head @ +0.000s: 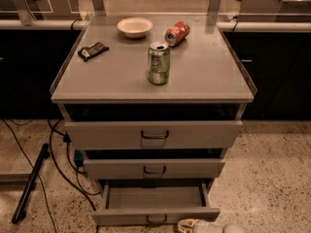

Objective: Close bottom drawer

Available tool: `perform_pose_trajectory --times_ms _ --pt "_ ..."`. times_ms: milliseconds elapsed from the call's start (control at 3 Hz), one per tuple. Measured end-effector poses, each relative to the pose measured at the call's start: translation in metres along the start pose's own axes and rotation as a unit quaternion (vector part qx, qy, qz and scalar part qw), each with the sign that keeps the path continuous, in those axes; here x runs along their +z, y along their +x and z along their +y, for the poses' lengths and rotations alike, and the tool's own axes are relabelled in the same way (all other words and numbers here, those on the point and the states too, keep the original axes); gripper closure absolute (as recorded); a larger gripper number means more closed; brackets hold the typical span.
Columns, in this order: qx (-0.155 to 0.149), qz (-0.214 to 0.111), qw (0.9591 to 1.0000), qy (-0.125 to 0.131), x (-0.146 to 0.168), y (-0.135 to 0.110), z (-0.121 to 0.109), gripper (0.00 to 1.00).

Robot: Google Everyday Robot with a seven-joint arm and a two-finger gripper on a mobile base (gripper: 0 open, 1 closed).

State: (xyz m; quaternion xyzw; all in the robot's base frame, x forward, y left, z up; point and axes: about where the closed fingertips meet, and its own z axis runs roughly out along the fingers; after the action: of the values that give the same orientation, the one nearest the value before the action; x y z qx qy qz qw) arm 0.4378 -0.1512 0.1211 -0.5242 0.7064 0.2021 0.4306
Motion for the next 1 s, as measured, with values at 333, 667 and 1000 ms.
perform_pose_trajectory --times_ms 333,667,1000 --pt "-0.027 -0.008 0.9991 0.031 0.020 0.002 -0.003 1.00" --pt "-0.052 -0.001 0.9966 0.064 0.030 0.004 -0.007 1.00" --pt "-0.069 0.006 0.9931 0.095 0.034 0.006 -0.019 1.00"
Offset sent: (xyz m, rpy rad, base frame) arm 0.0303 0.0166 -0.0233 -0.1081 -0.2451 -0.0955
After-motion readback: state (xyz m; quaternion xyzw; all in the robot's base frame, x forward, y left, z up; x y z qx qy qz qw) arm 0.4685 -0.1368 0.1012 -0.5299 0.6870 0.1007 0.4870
